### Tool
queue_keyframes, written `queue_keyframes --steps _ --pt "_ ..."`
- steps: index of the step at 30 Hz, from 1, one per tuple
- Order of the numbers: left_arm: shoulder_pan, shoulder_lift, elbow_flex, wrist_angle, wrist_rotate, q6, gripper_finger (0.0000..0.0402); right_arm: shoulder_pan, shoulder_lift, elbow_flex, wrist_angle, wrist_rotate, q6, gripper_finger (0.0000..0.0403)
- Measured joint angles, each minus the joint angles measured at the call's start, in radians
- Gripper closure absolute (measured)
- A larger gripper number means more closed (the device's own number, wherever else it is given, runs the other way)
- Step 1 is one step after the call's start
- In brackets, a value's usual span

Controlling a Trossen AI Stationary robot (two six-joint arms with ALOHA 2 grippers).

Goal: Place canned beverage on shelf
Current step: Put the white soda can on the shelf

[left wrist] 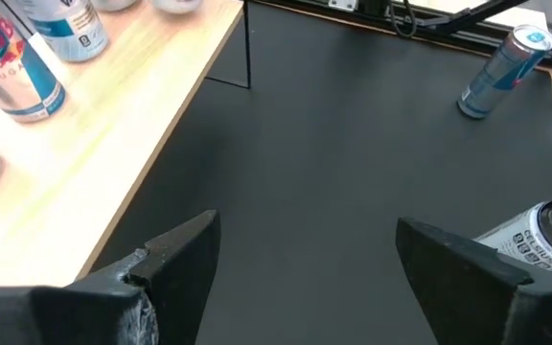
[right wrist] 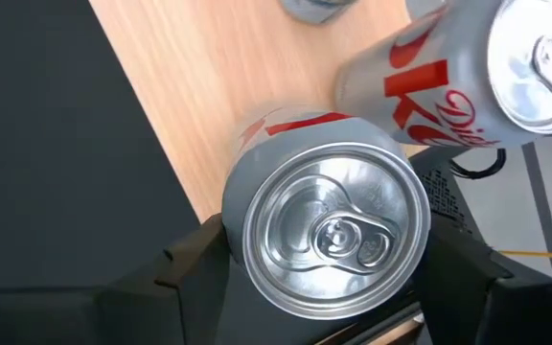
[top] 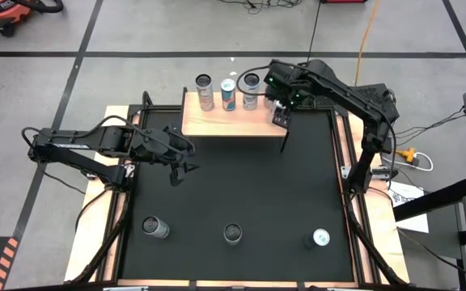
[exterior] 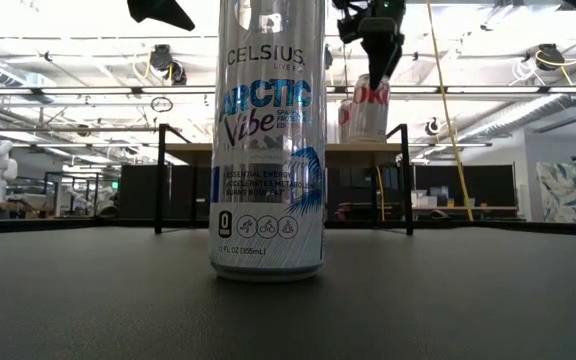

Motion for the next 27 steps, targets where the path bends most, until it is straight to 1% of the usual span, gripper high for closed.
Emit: queue_keyframes --steps 18,22,27 --pt "0.0 0.0 0.0 -0.001 0.0 0.006 0.0085 0.0 0.007 0.0 0.014 -0.003 0.026 0.0163" --pt "0.0 0.0 0.0 -0.001 0.0 0.005 0.0085 0.002 0.007 0.0 0.015 -0.047 0.032 0.0163" --pt "0.0 0.0 0.0 -0.002 0.0 0.005 0.0085 0.003 0.007 0.0 0.015 -0.051 0.041 0.0163"
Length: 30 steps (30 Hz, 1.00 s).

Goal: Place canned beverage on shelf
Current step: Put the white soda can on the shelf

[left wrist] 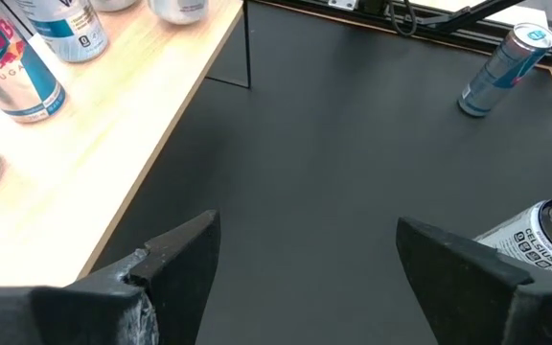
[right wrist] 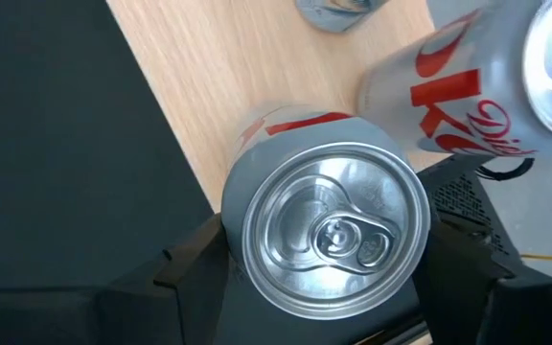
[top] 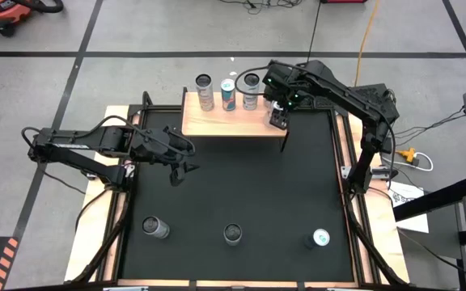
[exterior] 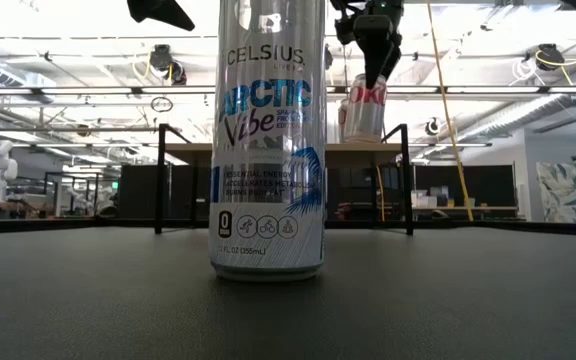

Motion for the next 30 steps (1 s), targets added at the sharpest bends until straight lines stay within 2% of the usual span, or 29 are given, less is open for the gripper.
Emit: queue_keyframes --steps 30 --pt "0.0 0.0 0.0 -0.017 0.0 -0.006 0.0085 0.0 0.027 0.002 -0.003 0.003 0.0 0.0163"
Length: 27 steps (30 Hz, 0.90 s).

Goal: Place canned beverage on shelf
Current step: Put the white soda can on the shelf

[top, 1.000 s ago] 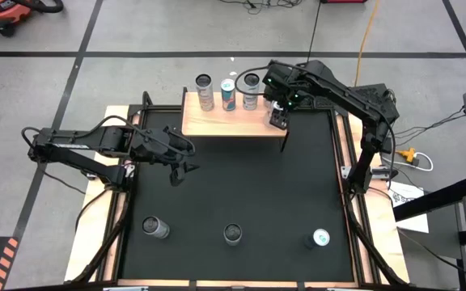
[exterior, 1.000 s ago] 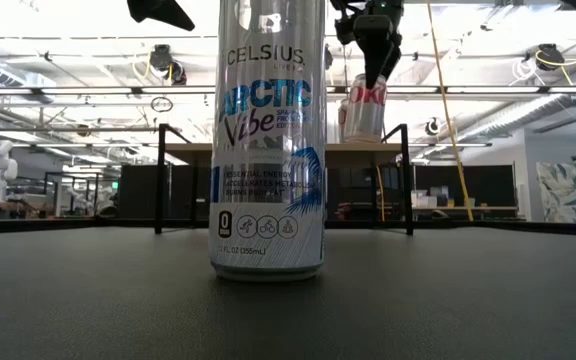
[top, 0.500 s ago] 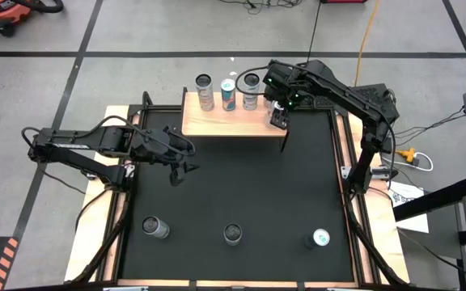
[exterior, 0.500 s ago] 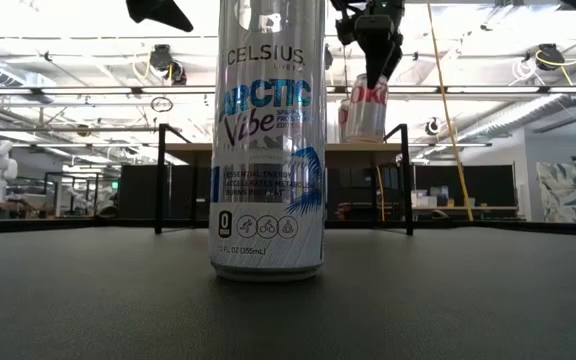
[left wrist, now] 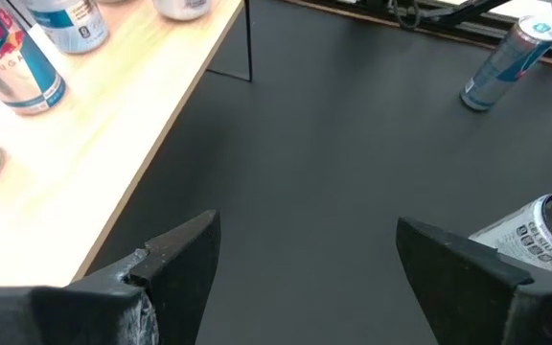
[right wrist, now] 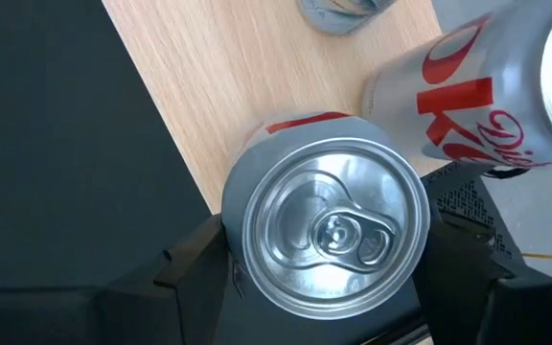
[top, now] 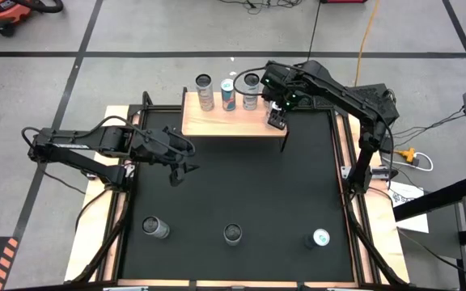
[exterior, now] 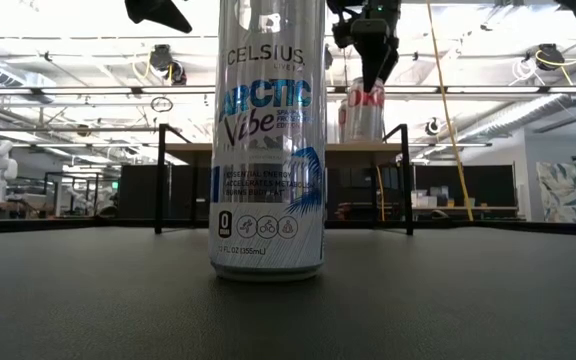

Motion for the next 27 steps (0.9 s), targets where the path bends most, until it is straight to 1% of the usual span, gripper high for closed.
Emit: queue_keyframes --steps 19,23,27 --pt "0.0 0.0 0.0 -0.012 0.0 -0.001 0.0085 0.0 0.002 -0.001 0.019 -0.003 0.0 0.0161" --pt "0.0 0.0 0.0 -0.012 0.0 -0.001 0.0085 0.0 0.003 -0.002 0.025 -0.003 -0.01 0.0142" --pt "0.0 0.0 0.0 -0.012 0.0 -0.001 0.0085 0.0 0.005 -0.002 0.025 -0.003 -0.013 0.0107"
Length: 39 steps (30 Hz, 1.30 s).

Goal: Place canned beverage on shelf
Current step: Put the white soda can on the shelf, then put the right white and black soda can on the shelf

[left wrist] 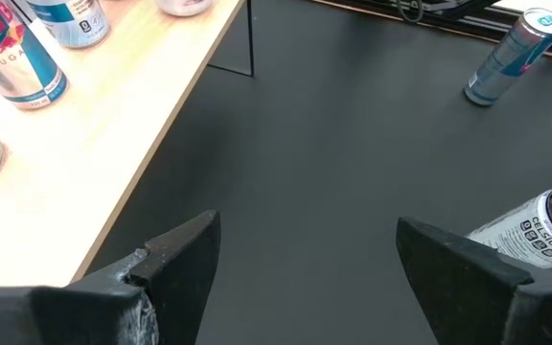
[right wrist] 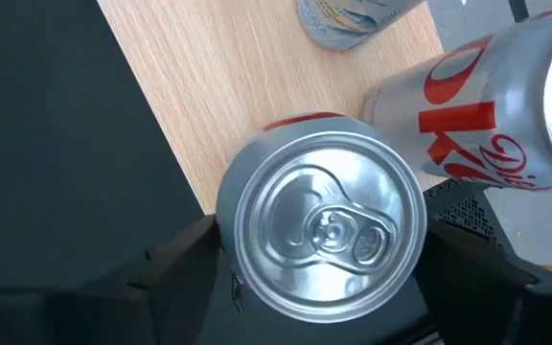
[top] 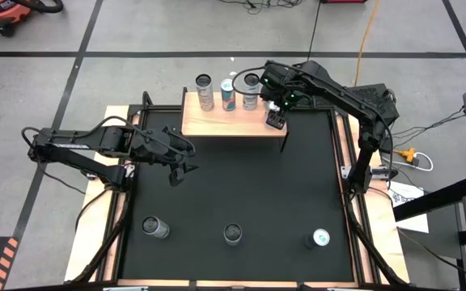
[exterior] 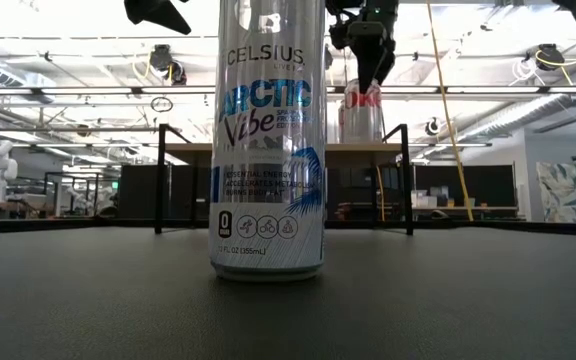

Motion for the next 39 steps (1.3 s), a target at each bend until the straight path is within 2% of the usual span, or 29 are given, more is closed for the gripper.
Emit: queue_keyframes --steps 5,20,27,33,39 --pt "0.0 0.0 0.0 0.0 0.0 0.0 0.0085 0.0 0.002 -0.002 -0.006 0.0 -0.011 0.0082" --pt "0.0 0.0 0.0 0.0 0.0 0.001 0.0085 0.0 0.002 0.004 0.006 0.003 -0.067 0.0079" --pt "0.0 0.0 0.0 0.0 0.0 0.0 0.0085 0.0 0.001 0.101 -0.011 0.004 -0.073 0.0079" --pt "0.0 0.0 0.0 0.0 0.0 0.0 0.0085 0.0 -0.005 0.214 -0.034 0.001 -0.009 0.0079" --pt "-0.002 0.0 0.0 -0.021 0.0 0.001 0.0085 0.005 -0.046 0.22 -0.034 -0.001 0.019 0.0079"
